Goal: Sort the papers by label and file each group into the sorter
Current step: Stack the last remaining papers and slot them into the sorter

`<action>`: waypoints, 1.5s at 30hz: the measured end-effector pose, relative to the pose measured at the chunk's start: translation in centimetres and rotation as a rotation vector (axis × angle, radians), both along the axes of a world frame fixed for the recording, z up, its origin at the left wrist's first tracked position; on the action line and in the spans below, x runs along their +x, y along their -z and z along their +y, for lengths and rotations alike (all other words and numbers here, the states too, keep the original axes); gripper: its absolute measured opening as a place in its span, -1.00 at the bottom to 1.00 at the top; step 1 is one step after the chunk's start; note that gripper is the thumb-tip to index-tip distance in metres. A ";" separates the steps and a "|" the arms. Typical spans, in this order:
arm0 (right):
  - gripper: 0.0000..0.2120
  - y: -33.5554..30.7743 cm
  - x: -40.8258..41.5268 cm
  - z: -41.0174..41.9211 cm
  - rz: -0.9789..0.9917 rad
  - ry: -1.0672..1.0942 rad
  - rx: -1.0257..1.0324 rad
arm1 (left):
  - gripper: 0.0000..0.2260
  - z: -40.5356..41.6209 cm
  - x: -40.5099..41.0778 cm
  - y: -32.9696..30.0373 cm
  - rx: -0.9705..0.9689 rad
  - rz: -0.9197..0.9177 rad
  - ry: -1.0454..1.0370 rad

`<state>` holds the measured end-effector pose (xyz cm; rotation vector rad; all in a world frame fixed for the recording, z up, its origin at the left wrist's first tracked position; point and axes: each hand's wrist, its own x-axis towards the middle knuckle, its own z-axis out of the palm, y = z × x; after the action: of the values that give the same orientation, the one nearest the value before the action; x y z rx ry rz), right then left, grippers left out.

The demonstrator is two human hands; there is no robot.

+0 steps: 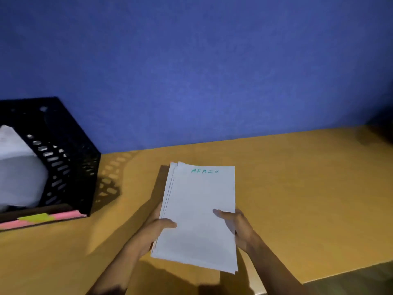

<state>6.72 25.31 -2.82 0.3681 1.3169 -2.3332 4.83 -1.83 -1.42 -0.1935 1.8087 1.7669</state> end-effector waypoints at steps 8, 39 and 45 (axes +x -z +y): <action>-0.61 -1.1 -0.8 -7.1 -0.012 0.033 0.180 | -0.51 -3.4 1.0 -0.2 -0.086 0.050 -0.104; -0.86 -6.6 -3.6 -16.2 0.338 0.149 0.603 | -0.45 -7.4 0.0 -3.8 -0.123 0.461 -0.746; -0.87 -9.5 -4.7 -21.2 0.470 0.176 0.573 | -0.32 -8.7 0.0 -7.9 -0.278 0.694 -0.922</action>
<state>2.04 4.09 6.67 0.1000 2.2717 -2.2174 4.83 -10.57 6.49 -0.6823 2.7576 2.3649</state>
